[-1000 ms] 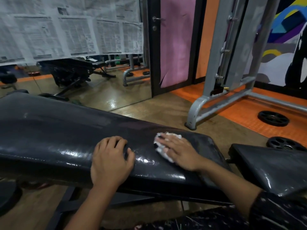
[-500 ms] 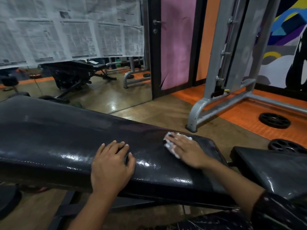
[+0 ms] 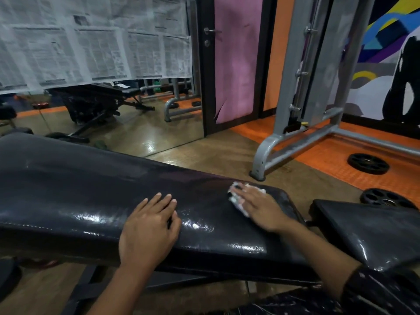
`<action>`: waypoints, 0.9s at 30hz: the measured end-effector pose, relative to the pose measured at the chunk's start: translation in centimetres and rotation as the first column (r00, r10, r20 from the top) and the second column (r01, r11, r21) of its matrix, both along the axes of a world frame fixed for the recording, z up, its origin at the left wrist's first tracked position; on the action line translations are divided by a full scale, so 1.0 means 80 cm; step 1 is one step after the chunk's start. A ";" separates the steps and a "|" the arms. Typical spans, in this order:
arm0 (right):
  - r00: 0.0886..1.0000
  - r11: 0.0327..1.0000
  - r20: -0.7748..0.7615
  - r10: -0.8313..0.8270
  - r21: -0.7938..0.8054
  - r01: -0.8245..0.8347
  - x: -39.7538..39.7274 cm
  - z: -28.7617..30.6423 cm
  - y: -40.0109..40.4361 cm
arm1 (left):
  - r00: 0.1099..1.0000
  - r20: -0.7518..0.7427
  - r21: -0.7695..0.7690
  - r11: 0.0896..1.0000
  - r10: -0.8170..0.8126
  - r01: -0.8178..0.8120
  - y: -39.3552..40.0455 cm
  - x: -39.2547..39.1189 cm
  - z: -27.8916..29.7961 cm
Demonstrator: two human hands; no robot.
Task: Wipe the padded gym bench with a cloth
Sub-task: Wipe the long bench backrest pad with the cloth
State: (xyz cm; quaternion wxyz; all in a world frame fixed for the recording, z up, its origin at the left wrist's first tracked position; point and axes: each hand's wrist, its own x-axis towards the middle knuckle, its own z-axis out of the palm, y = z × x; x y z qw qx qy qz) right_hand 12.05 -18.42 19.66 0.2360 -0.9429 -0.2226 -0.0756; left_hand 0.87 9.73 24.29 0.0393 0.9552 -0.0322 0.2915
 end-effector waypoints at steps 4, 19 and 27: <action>0.910 0.955 -0.289 -0.298 -0.100 0.281 0.080 0.001 -0.026 | 1.000 -0.007 0.000 1.000 0.008 -0.008 -0.002 0.000 0.001; 0.930 0.992 -0.346 -0.122 -0.068 0.104 0.086 0.012 -0.002 | 1.000 0.005 0.019 1.000 0.012 -0.012 -0.003 -0.003 0.004; 0.980 0.981 -0.117 0.162 -0.089 -0.173 -0.074 0.000 0.001 | 1.000 -0.008 0.033 0.999 0.024 -0.024 -0.002 -0.002 0.003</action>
